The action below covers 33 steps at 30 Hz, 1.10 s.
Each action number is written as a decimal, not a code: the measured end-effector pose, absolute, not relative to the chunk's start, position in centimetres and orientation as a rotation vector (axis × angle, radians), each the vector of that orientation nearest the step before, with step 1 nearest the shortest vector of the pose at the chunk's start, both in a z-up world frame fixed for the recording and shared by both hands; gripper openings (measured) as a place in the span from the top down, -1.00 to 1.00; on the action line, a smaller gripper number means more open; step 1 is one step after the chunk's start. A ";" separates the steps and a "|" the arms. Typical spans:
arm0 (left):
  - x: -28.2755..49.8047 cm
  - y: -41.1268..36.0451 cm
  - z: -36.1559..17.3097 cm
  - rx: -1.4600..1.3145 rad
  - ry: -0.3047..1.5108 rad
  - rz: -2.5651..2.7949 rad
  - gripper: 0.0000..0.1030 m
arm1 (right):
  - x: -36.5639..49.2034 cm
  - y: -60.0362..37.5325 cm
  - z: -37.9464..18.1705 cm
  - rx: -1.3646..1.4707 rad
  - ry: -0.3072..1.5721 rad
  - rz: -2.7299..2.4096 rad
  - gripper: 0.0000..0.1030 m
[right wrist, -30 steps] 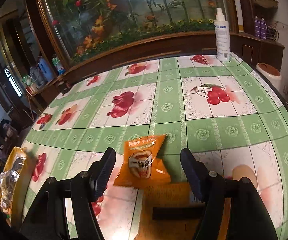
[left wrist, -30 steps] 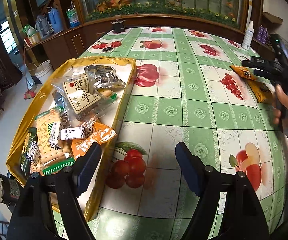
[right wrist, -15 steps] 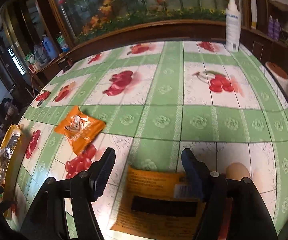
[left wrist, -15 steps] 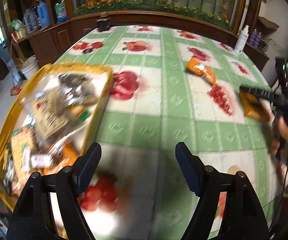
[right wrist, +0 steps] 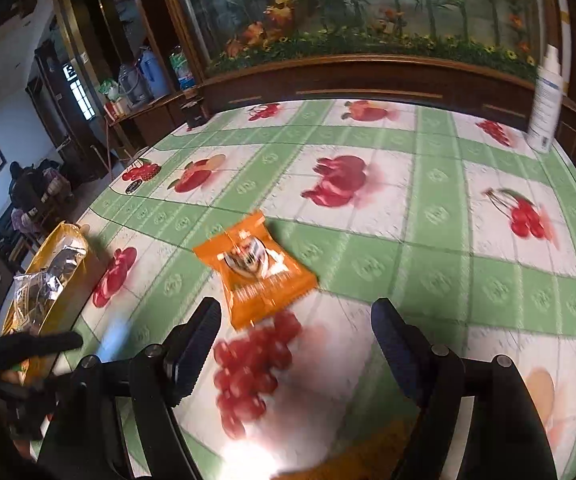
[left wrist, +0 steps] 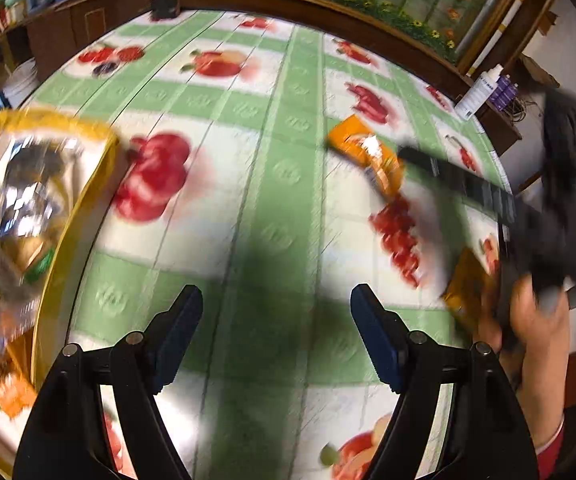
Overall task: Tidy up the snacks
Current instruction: 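Grasp the small orange snack bag with left tool while right tool grasps the orange barcode pack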
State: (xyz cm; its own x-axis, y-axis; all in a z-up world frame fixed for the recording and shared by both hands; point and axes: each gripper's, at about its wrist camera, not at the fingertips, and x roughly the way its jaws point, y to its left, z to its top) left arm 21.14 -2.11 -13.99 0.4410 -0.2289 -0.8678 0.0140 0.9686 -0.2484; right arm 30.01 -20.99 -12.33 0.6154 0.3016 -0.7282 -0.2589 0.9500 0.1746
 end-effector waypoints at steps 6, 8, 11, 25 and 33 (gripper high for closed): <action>19.5 1.4 -15.3 -0.245 1.135 -0.095 -0.48 | 35.9 -17.3 -14.8 0.106 0.958 0.405 -0.59; 19.4 2.2 -15.4 -0.271 1.125 -0.088 -0.48 | 33.7 -15.9 -15.0 0.069 0.972 0.472 -0.59; 20.0 1.5 -15.0 -0.243 1.106 -0.099 -0.48 | 28.0 -15.3 -13.9 0.083 0.968 0.651 -0.55; 28.3 -6.6 -14.1 0.080 1.051 -0.198 -0.48 | 20.8 -27.4 -14.2 0.002 0.892 0.242 -0.70; 30.5 -5.3 -15.5 -0.251 1.116 -0.102 -0.58 | 20.2 -24.3 -16.5 -0.174 0.936 0.283 -0.83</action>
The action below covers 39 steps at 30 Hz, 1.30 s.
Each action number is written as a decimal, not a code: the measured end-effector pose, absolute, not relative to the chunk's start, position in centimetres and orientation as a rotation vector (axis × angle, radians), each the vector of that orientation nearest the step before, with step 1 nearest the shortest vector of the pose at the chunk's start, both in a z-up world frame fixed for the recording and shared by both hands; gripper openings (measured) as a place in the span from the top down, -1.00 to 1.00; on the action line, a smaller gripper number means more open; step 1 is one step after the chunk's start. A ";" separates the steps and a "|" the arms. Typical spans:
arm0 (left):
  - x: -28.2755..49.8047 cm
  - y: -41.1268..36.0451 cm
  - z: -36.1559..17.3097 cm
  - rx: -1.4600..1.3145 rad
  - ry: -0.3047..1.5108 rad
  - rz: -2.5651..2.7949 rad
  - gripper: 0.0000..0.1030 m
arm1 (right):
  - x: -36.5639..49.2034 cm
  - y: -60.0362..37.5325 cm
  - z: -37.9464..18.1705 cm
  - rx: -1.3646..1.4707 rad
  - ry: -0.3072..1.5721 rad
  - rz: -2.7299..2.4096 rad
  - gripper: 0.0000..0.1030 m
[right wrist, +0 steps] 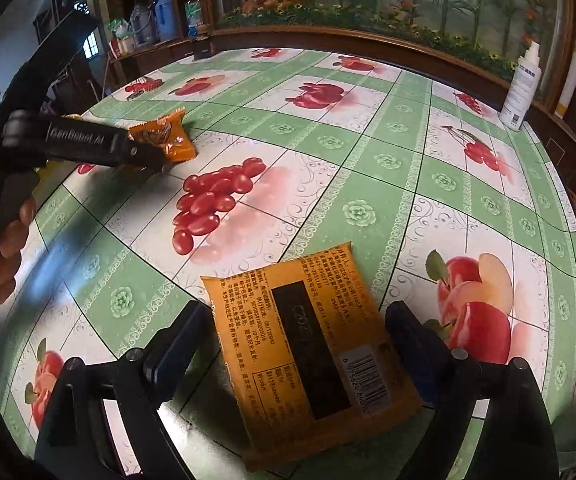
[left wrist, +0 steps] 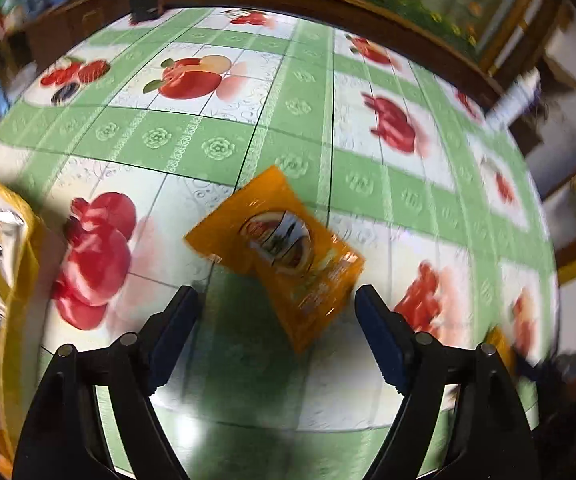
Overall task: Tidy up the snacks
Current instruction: 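Grasp the small orange snack bag with left tool while right tool grasps the orange barcode pack, then carry the orange snack bag and orange barcode pack over the tray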
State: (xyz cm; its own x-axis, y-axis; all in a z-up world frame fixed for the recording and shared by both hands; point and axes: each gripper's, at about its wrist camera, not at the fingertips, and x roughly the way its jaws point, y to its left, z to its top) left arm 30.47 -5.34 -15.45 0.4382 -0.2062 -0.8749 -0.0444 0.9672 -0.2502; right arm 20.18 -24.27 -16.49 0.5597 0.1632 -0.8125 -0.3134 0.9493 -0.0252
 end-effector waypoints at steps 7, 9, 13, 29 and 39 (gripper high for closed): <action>31.8 -4.4 -15.5 -0.529 1.061 0.008 -0.68 | 20.2 -25.4 -16.3 -0.108 0.926 0.308 -0.85; 32.6 -4.6 -15.4 -0.513 1.052 0.047 -0.68 | 20.1 -25.5 -16.3 -0.102 0.925 0.310 -0.86; 33.3 -6.9 -15.7 -0.292 1.075 0.043 -0.68 | 20.0 -25.5 -16.2 -0.091 0.925 0.312 -0.86; 21.0 -5.2 -16.0 0.022 0.978 -0.107 0.05 | 18.7 -25.3 -16.0 -0.132 0.912 0.224 -0.39; 12.8 -3.0 -13.8 0.073 0.881 -0.088 0.07 | 16.1 -25.8 -15.4 0.083 0.866 0.286 -0.39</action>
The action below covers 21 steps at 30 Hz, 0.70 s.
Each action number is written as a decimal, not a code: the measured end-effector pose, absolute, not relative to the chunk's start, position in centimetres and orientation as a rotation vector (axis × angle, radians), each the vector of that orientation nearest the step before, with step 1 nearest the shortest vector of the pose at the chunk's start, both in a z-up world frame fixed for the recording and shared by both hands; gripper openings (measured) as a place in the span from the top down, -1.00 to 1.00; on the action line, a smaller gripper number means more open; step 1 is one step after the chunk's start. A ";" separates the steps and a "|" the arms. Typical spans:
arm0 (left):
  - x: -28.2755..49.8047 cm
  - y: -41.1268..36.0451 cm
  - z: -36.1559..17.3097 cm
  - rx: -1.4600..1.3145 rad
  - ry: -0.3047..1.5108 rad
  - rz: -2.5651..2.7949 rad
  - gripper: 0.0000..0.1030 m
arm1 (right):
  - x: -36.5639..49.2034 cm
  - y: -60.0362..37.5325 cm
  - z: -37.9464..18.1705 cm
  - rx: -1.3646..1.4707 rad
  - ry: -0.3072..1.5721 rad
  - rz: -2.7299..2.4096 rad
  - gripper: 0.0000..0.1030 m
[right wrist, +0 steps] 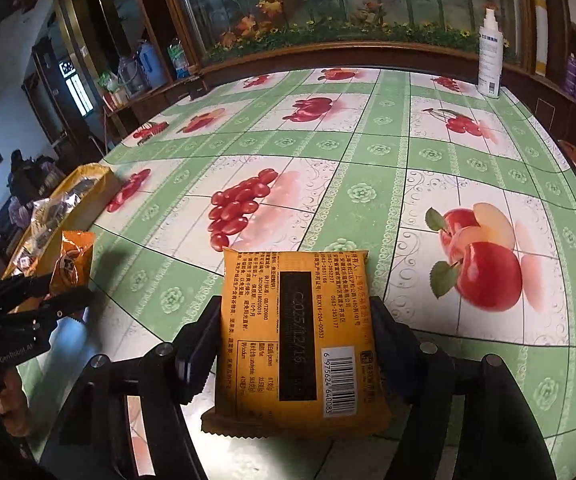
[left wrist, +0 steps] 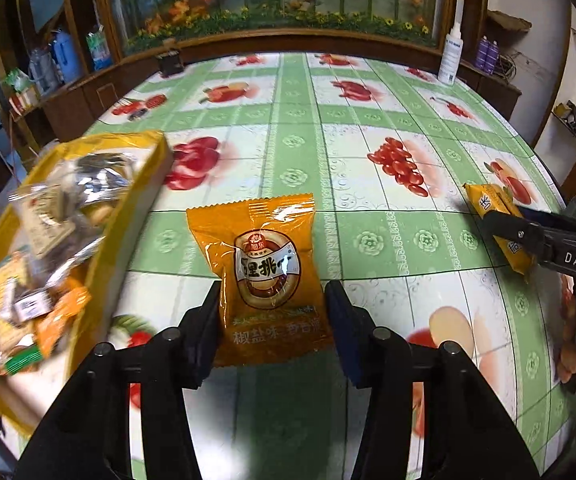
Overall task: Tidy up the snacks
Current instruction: 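Carry the orange snack bag and orange barcode pack over the tray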
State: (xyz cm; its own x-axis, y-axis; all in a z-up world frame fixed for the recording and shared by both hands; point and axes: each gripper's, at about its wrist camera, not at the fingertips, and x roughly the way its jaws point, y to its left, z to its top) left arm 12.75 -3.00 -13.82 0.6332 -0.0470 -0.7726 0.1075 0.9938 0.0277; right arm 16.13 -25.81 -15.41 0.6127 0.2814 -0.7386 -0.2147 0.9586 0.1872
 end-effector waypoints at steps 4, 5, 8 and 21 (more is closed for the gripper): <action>10.8 -1.1 -12.7 0.062 0.838 -0.054 0.07 | 15.1 -25.2 -15.5 0.187 0.853 0.342 -0.39; 10.4 -0.6 -12.5 0.058 0.833 -0.045 0.07 | 14.6 -24.7 -15.4 0.197 0.847 0.351 -0.38; 9.5 0.8 -12.1 0.060 0.814 -0.009 0.07 | 13.3 -23.1 -15.5 0.247 0.826 0.391 -0.38; 7.3 7.5 -10.9 0.005 0.759 0.145 0.06 | 10.7 -12.0 -15.0 0.229 0.860 0.634 -0.37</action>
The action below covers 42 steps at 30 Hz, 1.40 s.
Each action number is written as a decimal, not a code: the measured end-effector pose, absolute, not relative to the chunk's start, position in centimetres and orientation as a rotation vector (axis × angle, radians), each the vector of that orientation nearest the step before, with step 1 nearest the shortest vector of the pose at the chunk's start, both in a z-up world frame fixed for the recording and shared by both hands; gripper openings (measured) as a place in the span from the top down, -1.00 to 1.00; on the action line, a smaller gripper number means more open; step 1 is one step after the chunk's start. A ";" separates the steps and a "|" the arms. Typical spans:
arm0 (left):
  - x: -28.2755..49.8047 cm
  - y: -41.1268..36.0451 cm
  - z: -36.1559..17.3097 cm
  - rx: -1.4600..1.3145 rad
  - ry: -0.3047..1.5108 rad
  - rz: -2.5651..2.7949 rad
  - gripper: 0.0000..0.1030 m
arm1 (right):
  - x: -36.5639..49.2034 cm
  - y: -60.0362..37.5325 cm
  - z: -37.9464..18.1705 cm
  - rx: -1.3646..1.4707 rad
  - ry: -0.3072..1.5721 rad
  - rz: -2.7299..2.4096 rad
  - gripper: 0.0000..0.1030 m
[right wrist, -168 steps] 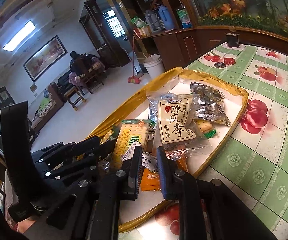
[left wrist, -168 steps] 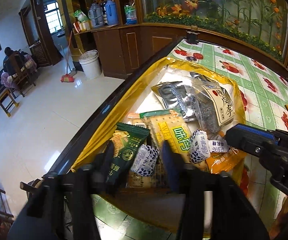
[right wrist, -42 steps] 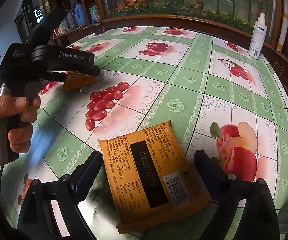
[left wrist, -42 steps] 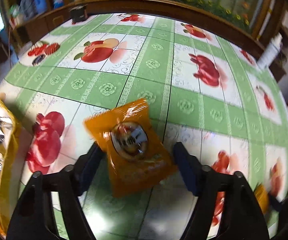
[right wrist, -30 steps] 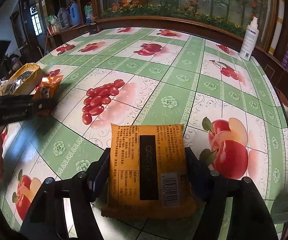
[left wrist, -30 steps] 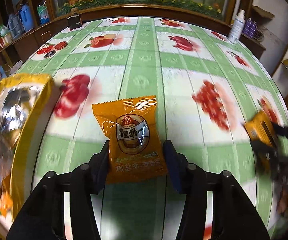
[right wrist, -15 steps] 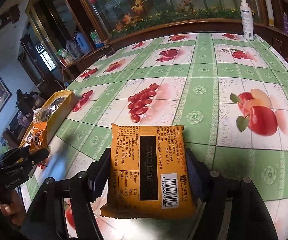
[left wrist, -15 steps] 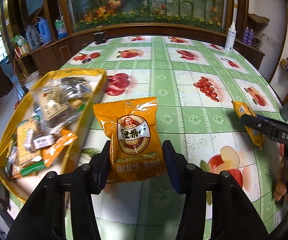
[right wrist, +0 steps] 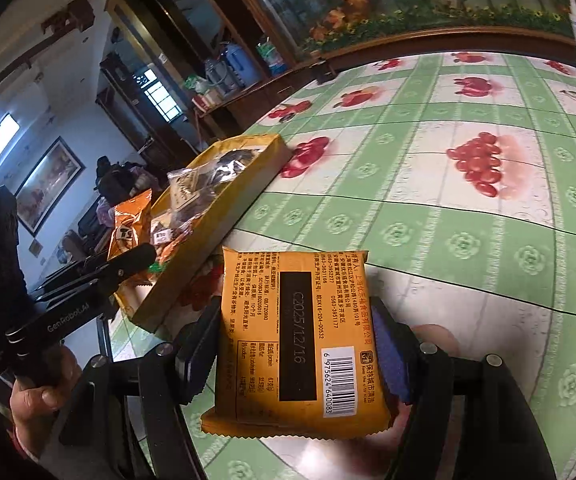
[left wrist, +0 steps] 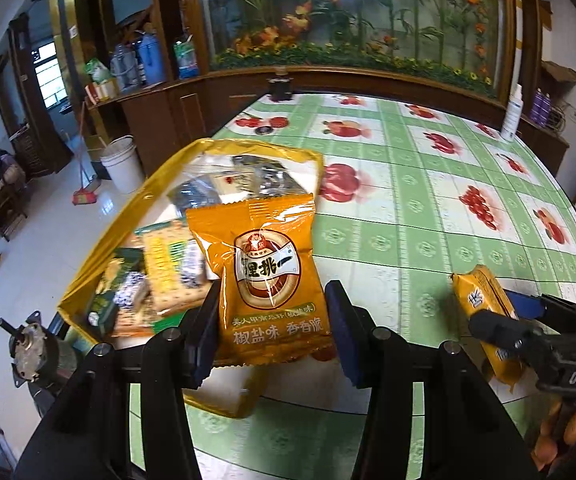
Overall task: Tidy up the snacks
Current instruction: 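Carry the orange snack bag and orange barcode pack over the tray, then open both tools to drop the orange bag and barcode pack into the tray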
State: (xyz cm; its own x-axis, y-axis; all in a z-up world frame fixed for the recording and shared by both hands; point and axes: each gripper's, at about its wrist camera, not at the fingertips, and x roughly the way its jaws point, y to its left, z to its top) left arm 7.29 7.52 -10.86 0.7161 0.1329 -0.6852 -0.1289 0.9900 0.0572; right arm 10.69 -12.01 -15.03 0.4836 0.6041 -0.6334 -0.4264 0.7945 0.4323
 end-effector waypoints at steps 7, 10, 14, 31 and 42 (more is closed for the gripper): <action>6.6 10.5 -10.6 -0.011 0.730 0.211 0.06 | 10.2 -7.5 -13.4 0.169 0.853 0.709 -0.37; 6.5 11.7 -10.4 -0.018 0.719 0.241 0.06 | 10.2 -6.1 -12.9 0.151 0.851 0.734 -0.37; 6.4 13.1 -10.4 -0.026 0.709 0.275 0.06 | 10.4 -4.0 -12.2 0.131 0.845 0.766 -0.37; 6.8 16.8 -11.1 -0.057 0.711 0.342 0.06 | 13.0 2.1 -11.4 0.100 0.845 0.856 -0.37; 7.8 17.9 -11.5 -0.070 0.716 0.344 0.06 | 14.9 4.6 -11.4 0.109 0.848 0.877 -0.37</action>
State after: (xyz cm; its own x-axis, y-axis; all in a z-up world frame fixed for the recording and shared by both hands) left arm 7.83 17.91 -11.54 0.7009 0.2849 -0.6539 -0.3323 0.9416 0.0541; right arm 14.88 4.62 -11.38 0.3445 0.7140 -0.6095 -0.6328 0.6562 0.4111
